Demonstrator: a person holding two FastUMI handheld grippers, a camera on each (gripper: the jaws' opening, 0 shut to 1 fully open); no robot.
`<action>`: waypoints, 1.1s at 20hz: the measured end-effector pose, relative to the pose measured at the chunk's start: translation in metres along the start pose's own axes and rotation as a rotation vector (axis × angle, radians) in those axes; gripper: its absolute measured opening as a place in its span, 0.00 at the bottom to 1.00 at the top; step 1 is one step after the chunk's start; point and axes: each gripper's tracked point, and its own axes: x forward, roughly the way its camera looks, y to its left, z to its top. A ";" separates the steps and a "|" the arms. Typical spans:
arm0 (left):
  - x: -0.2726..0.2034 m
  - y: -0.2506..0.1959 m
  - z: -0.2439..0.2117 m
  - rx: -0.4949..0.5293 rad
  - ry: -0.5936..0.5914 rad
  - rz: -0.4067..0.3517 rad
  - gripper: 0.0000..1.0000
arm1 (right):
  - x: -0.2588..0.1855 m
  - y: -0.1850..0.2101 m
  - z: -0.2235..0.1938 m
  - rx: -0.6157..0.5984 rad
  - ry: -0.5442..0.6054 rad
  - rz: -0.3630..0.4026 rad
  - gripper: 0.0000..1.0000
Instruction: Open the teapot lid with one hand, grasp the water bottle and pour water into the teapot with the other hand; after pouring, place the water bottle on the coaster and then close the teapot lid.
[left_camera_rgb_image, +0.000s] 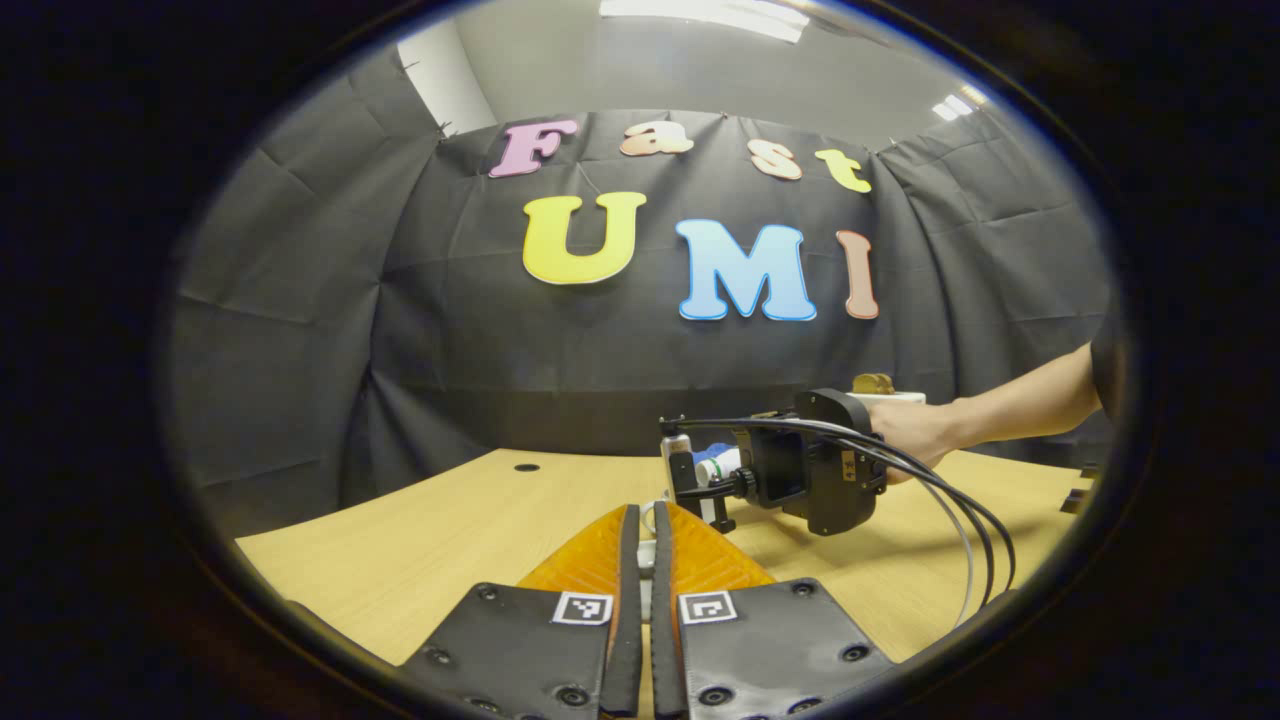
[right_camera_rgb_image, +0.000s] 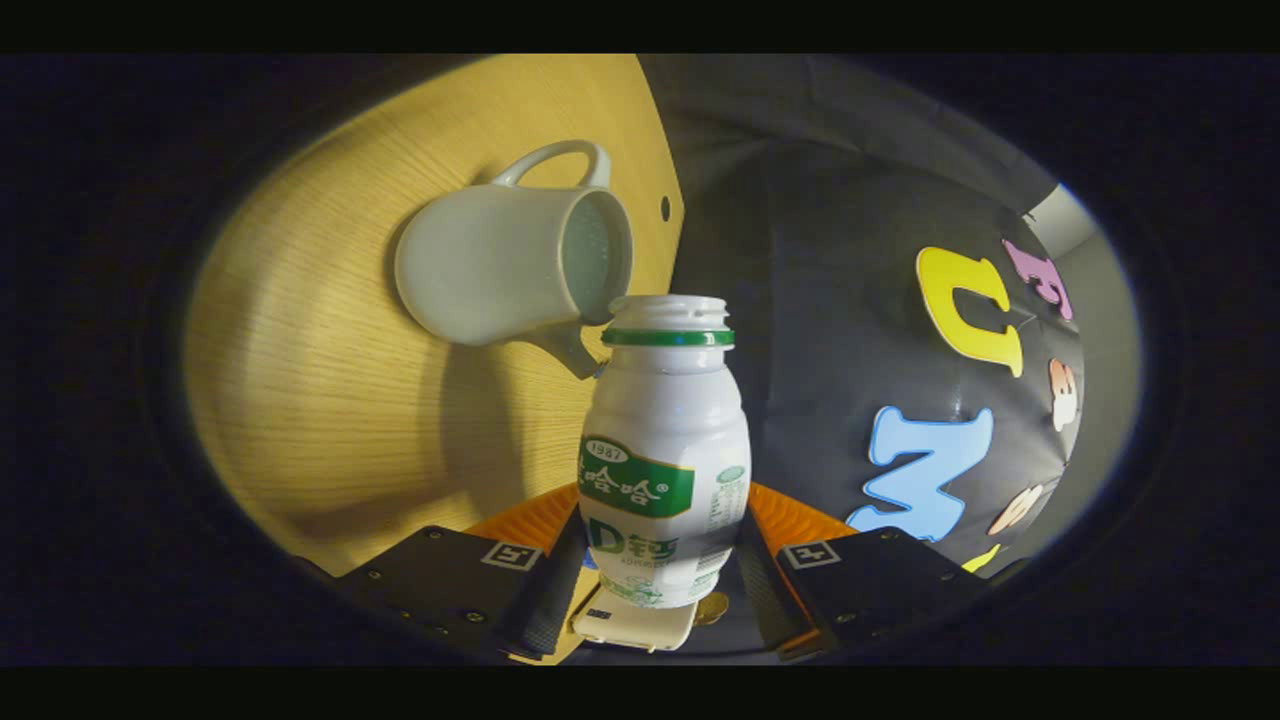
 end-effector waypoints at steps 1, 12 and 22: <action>-0.001 0.001 -0.002 -0.002 0.001 0.001 0.10 | 0.000 -0.002 0.000 -0.008 0.000 -0.005 0.72; 0.001 0.004 -0.006 0.003 0.013 0.008 0.10 | 0.004 -0.015 0.008 -0.118 -0.020 -0.032 0.72; 0.002 0.006 -0.007 0.008 0.015 0.009 0.10 | 0.006 -0.027 0.007 -0.199 -0.023 -0.060 0.72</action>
